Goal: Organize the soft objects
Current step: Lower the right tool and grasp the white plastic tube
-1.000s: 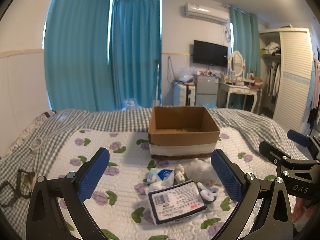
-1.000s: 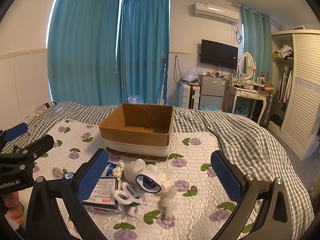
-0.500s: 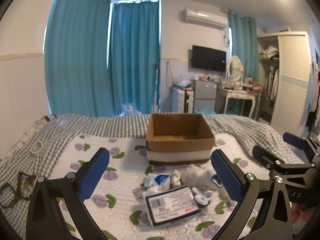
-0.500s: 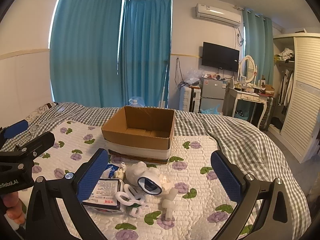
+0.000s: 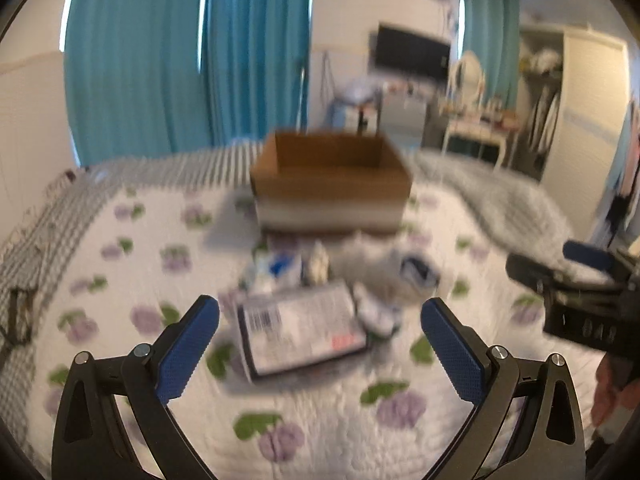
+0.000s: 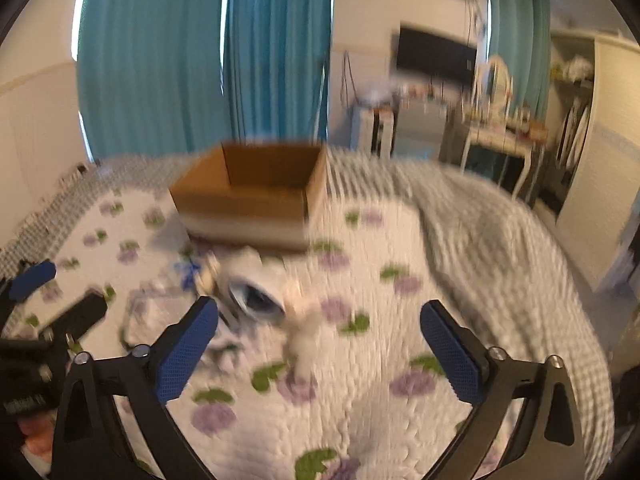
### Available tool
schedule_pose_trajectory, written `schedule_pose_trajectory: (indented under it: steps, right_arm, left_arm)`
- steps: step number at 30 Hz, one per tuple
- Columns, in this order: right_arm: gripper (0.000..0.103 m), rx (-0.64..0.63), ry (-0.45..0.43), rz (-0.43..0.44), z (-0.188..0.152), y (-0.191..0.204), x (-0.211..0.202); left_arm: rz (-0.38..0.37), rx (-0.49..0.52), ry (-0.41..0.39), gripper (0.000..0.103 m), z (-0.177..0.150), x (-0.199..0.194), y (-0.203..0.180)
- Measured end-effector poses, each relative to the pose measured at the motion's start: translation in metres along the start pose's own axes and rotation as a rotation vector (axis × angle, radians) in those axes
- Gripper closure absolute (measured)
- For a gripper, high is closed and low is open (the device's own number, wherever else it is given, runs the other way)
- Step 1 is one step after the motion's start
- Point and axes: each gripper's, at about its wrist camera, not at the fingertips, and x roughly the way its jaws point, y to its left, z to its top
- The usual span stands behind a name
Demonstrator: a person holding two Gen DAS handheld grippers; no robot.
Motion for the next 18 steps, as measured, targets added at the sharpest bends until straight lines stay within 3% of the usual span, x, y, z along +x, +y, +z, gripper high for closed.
schedule_pose_trajectory:
  steps: [4,9,11,14,15,18]
  right_arm:
    - [0.023,0.032,0.132,0.060,-0.021,-0.004,0.052]
    - [0.028,0.039,0.237,0.129,-0.022,0.000,0.098]
    - [0.035,0.034,0.271,0.139,-0.020,0.004,0.114]
    - [0.053,0.039,0.337,0.159,-0.021,0.004,0.142]
    - [0.070,0.042,0.356,0.159,-0.023,0.004,0.148]
    - [0.073,0.071,0.336,0.164,-0.021,-0.003,0.142]
  left_arm:
    - [0.011,0.025,0.078,0.000,-0.021,0.025,-0.014]
    - [0.021,0.043,0.061,0.000,-0.015,0.033,-0.018]
    - [0.025,0.039,0.064,0.000,-0.011,0.041,-0.016]
    - [0.036,0.035,0.073,0.000,-0.007,0.050,-0.015]
    - [0.041,0.038,0.078,0.000,-0.006,0.053,-0.016]
    - [0.041,0.052,0.083,0.001,-0.004,0.059,-0.019]
